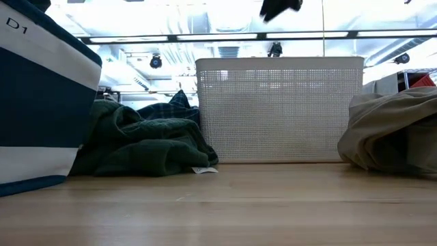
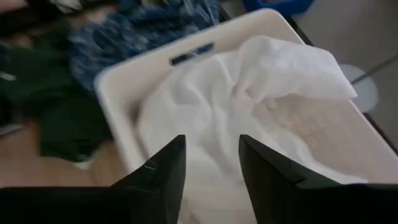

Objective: Sort clothes
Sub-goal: Put the blue shirt in the blue bin

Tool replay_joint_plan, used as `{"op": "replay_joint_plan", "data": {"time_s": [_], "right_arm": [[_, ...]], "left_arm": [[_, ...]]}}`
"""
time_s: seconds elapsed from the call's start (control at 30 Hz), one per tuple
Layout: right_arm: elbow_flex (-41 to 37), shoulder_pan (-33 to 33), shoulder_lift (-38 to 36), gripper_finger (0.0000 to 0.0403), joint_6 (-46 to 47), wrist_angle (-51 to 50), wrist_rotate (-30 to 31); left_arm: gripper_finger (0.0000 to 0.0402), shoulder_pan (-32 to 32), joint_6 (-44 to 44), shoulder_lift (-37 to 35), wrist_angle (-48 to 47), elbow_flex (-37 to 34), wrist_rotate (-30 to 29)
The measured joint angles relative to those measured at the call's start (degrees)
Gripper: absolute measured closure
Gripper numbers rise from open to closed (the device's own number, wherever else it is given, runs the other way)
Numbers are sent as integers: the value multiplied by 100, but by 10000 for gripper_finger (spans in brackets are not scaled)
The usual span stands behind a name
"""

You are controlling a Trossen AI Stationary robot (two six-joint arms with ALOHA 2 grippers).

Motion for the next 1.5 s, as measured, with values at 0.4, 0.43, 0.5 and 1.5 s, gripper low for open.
{"op": "replay_joint_plan", "data": {"time_s": [0.4, 0.43, 0.5, 1.5], "right_arm": [[-493, 1404, -880, 194, 824, -579, 4], [-554, 1516, -907, 191, 886, -653, 11], [-694, 1690, -961, 185, 1096, -695, 26], [-1322, 2479, -1153, 168, 1655, -641, 680]], "left_arm": [[228, 569, 721, 2, 59, 42, 1181], [228, 662, 831, 2, 57, 43, 1547], [228, 859, 1008, 2, 48, 23, 2329], [228, 3452, 5271, -1301, 3866, -4708, 6631]]}}
